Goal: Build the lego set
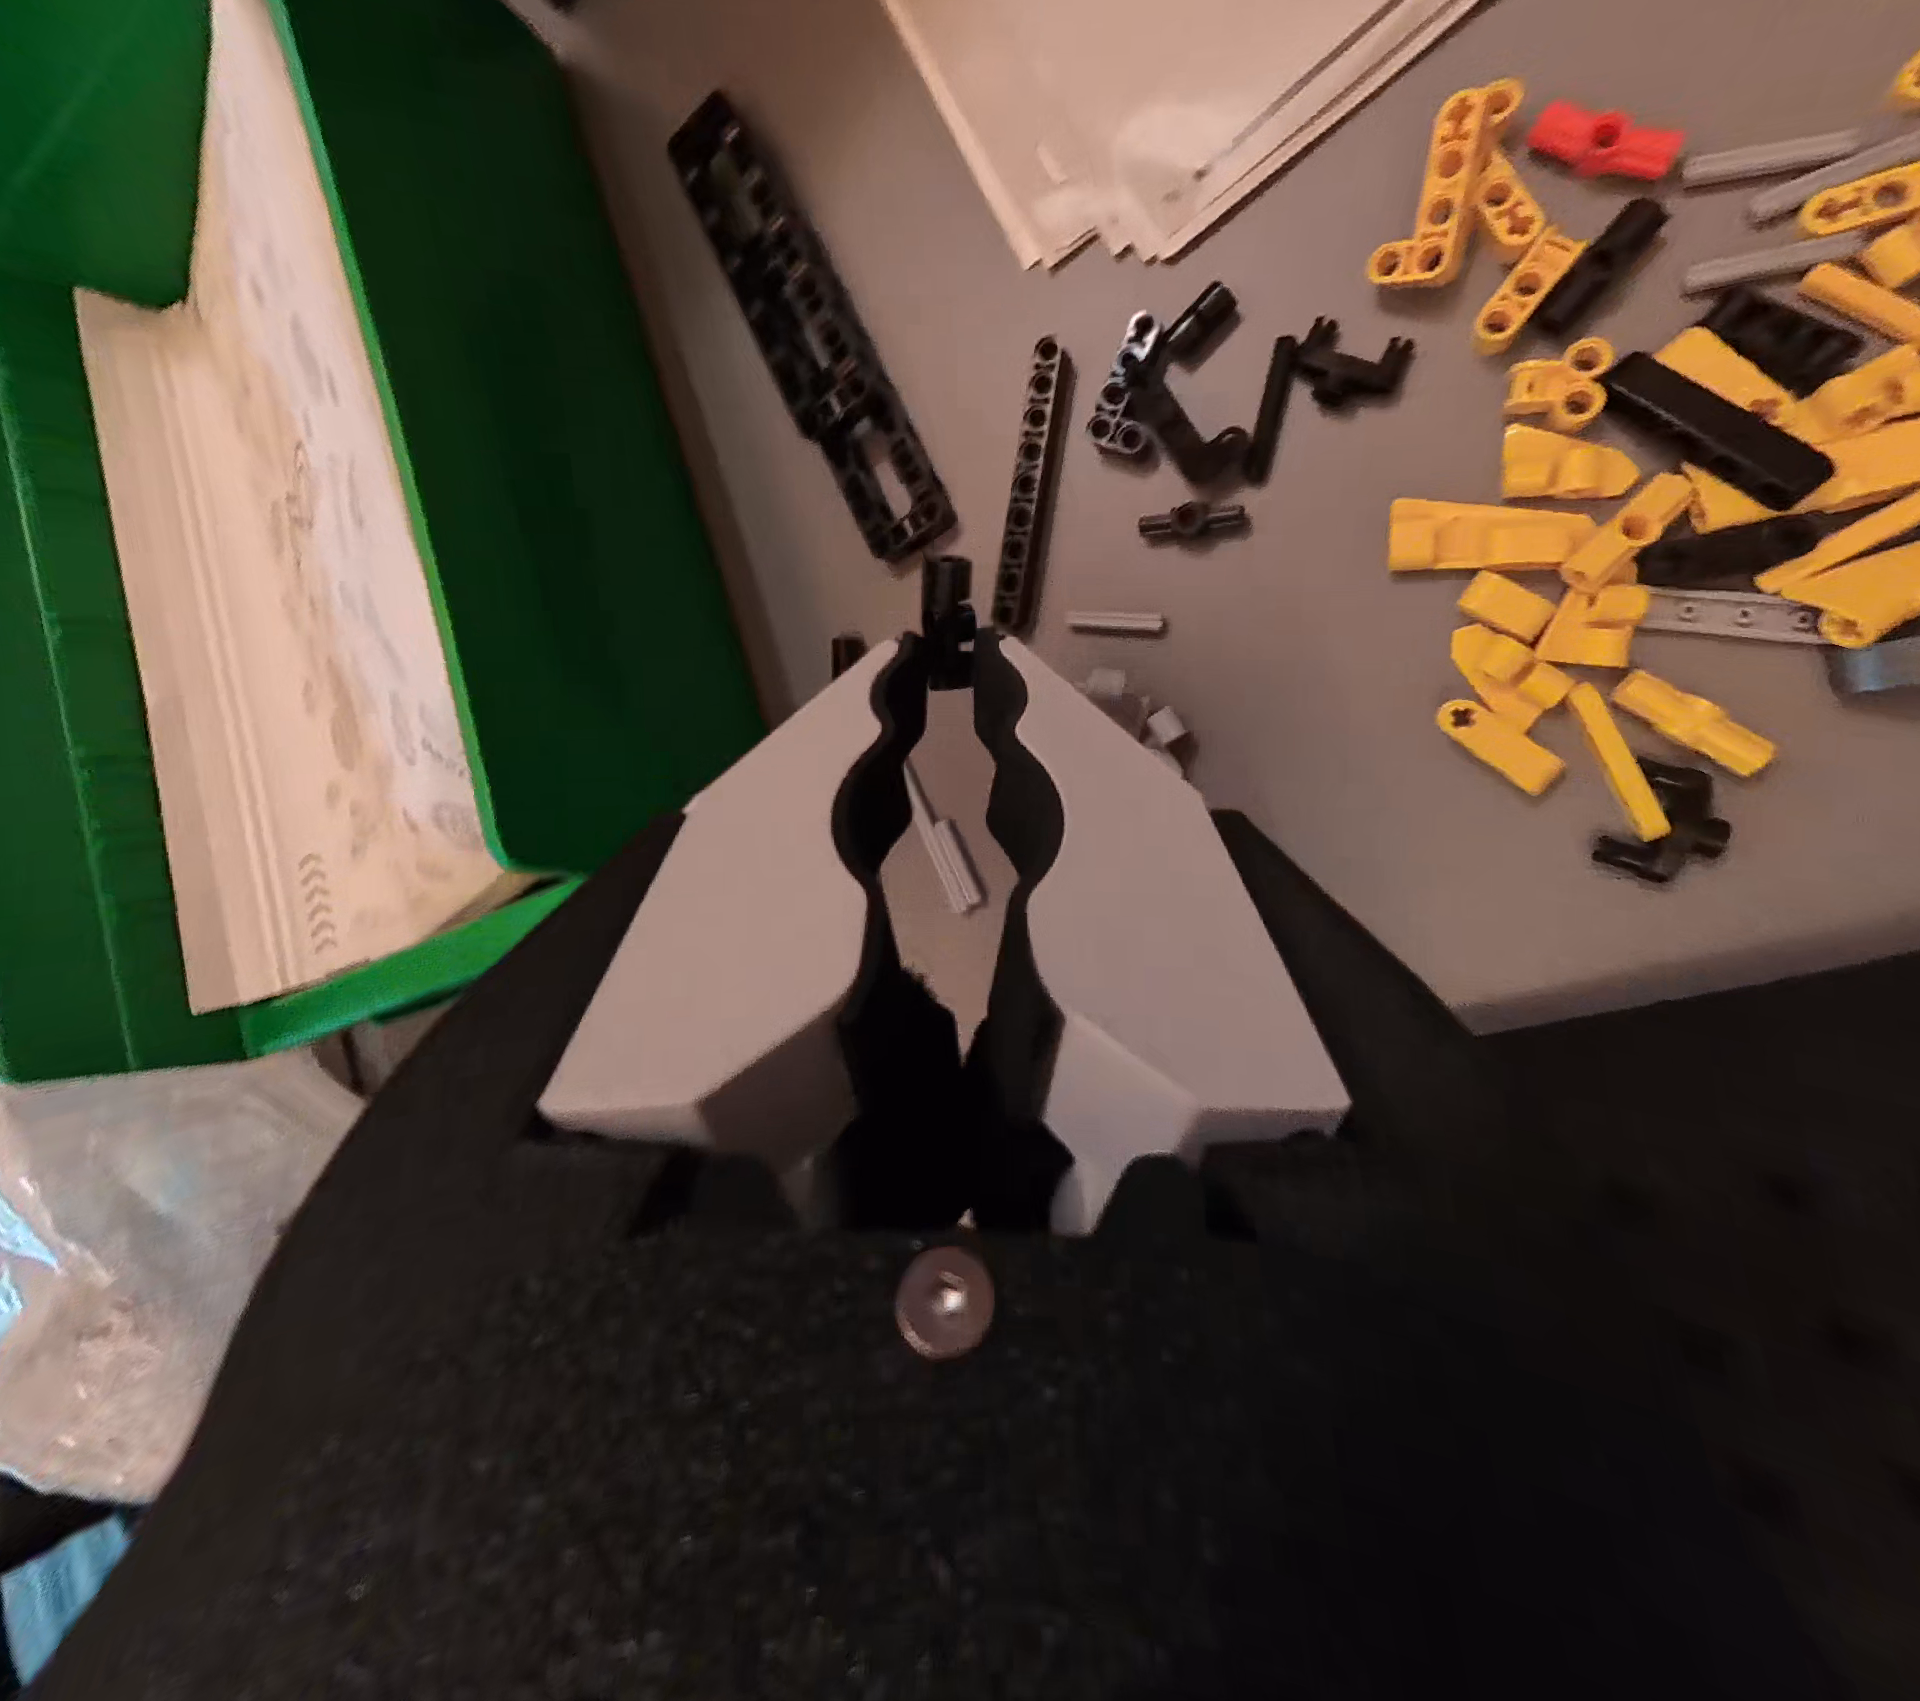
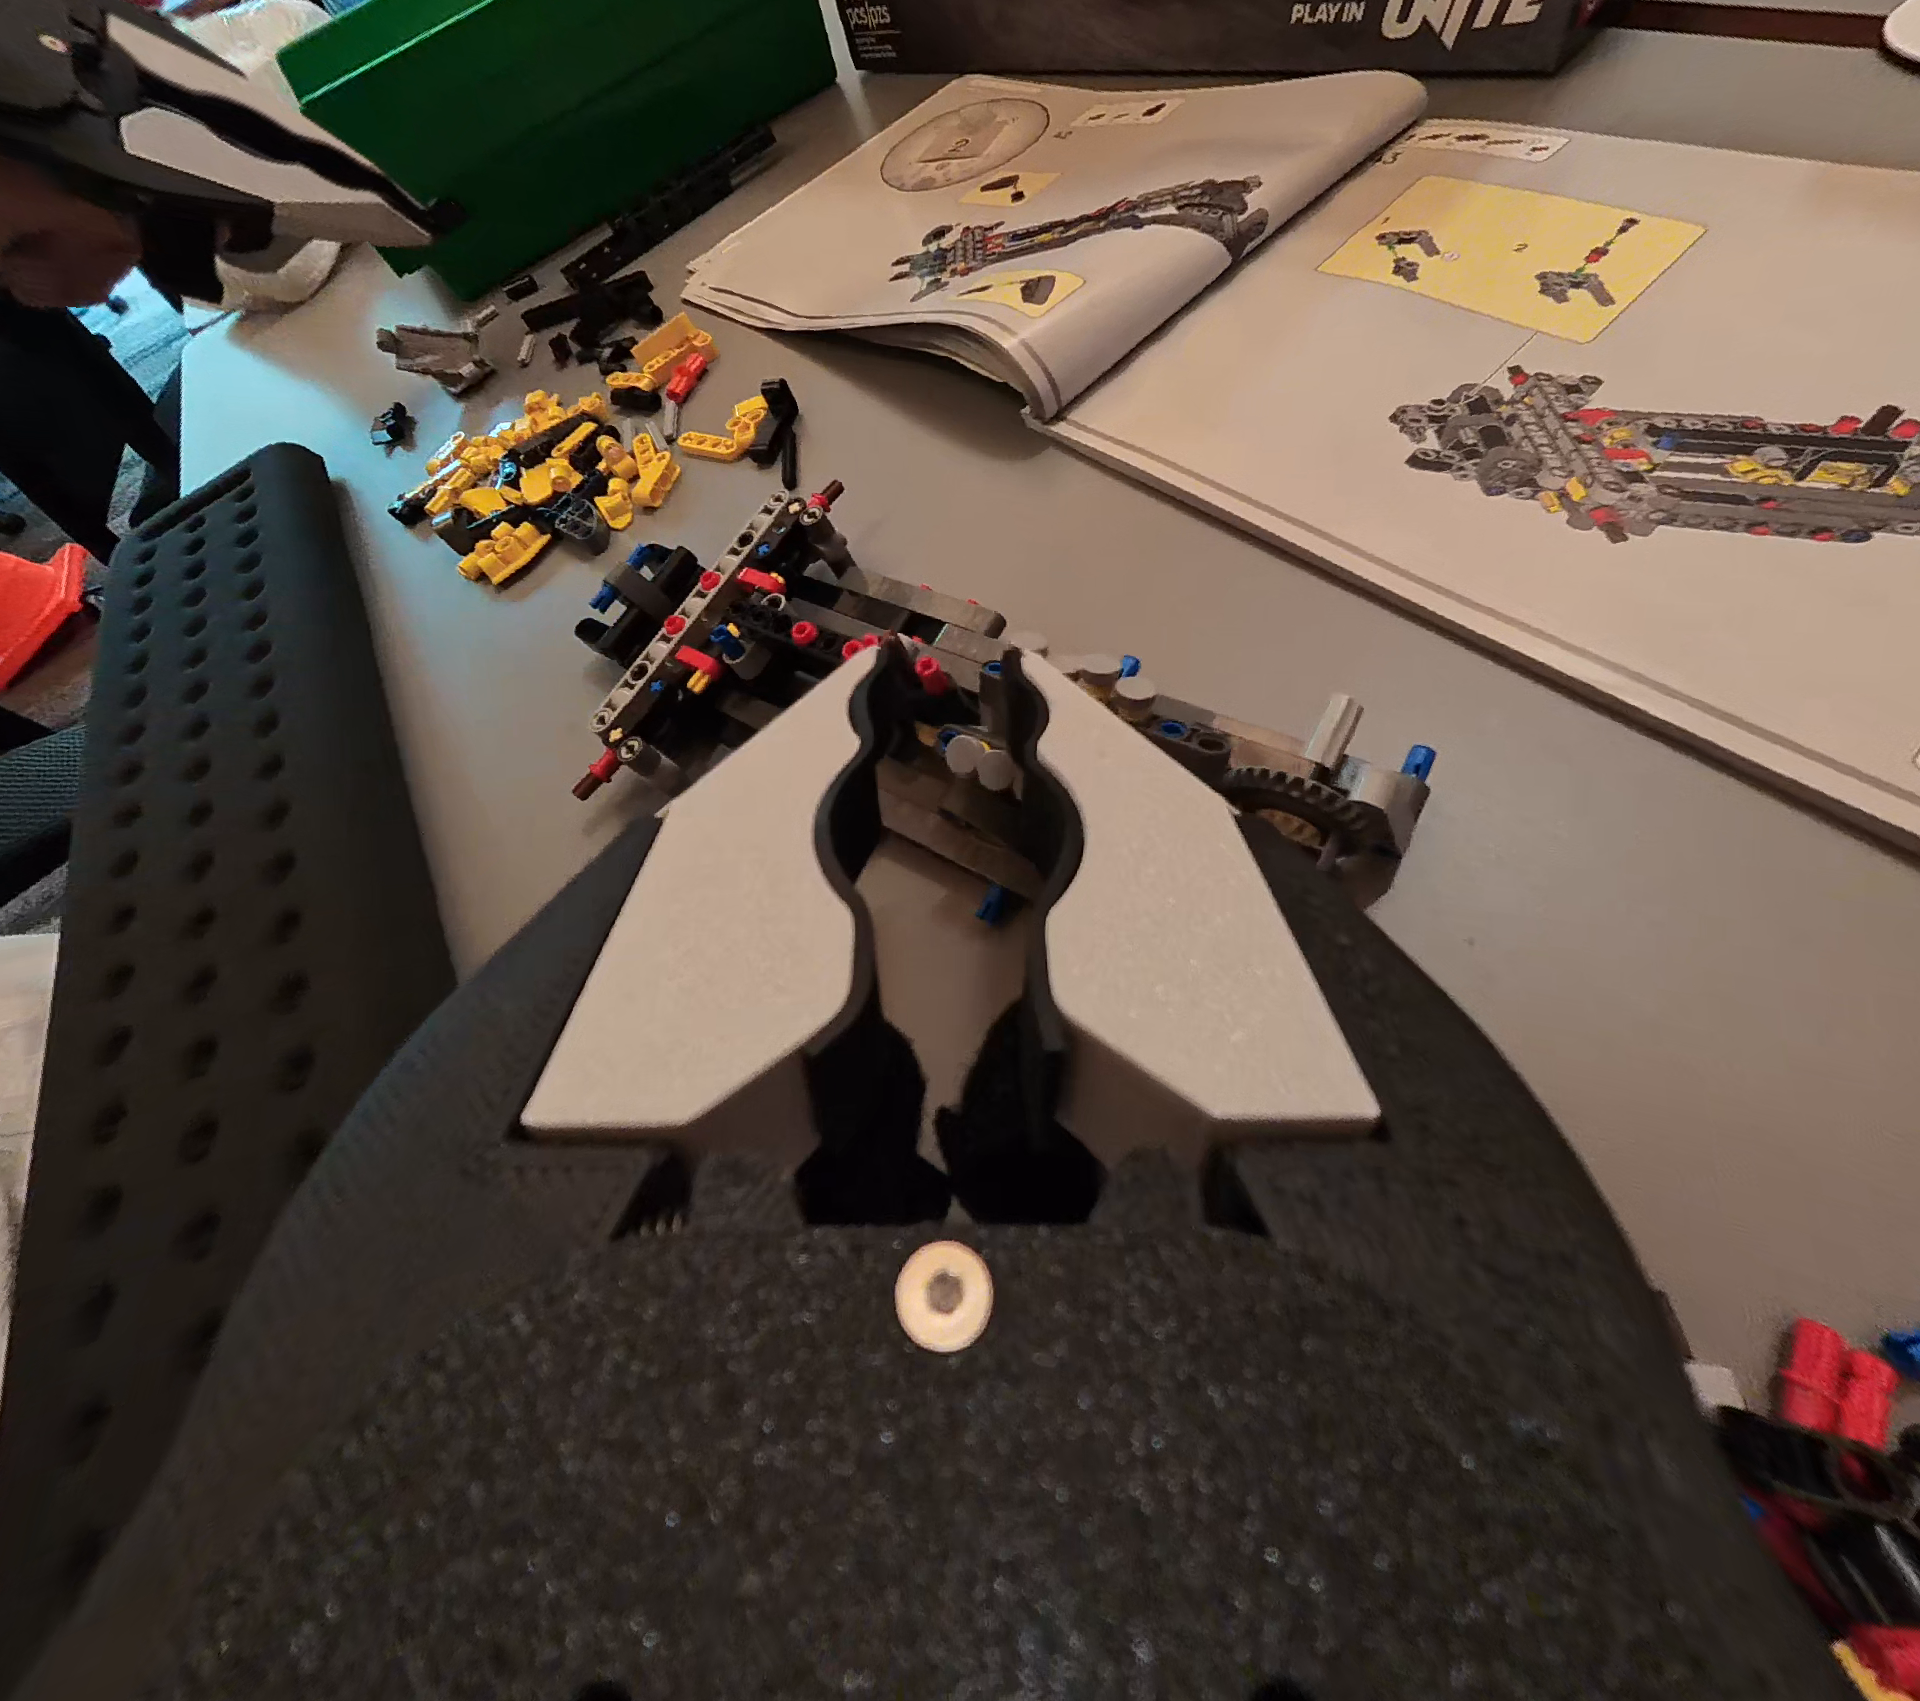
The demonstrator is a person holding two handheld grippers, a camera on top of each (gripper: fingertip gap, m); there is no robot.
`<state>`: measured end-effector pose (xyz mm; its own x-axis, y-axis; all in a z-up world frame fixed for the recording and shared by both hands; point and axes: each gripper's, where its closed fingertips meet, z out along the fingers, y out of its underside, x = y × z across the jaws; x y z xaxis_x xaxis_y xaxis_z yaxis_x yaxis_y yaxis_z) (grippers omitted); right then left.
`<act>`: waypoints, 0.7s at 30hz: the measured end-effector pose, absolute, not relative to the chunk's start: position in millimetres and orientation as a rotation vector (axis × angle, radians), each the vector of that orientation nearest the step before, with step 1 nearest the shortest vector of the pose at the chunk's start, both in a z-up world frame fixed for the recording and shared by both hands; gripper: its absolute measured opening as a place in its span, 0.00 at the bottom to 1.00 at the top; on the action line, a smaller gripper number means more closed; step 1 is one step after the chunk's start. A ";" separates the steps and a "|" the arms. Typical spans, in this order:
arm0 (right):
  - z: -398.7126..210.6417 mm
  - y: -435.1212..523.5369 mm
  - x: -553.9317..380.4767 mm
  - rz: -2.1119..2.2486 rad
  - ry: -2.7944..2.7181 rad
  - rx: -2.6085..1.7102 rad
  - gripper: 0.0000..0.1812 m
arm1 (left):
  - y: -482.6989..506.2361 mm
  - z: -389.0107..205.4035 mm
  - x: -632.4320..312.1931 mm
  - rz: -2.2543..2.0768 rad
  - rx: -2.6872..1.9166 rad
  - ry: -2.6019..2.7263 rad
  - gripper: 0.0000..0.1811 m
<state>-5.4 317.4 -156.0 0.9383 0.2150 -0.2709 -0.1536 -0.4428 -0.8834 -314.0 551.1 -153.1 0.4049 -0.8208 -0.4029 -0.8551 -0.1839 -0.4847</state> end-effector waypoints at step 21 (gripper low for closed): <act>-155.3 316.1 -1.5 0.402 -0.032 -1.983 0.11 | 564.2 -197.9 -321.1 0.049 -2.120 1.540 0.04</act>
<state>-1.5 316.1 -155.3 0.9430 0.2009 -0.2653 -0.1562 -0.4367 -0.8859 -321.1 564.2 -197.9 0.3546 -0.8783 -0.3208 -0.8968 -0.2224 -0.3824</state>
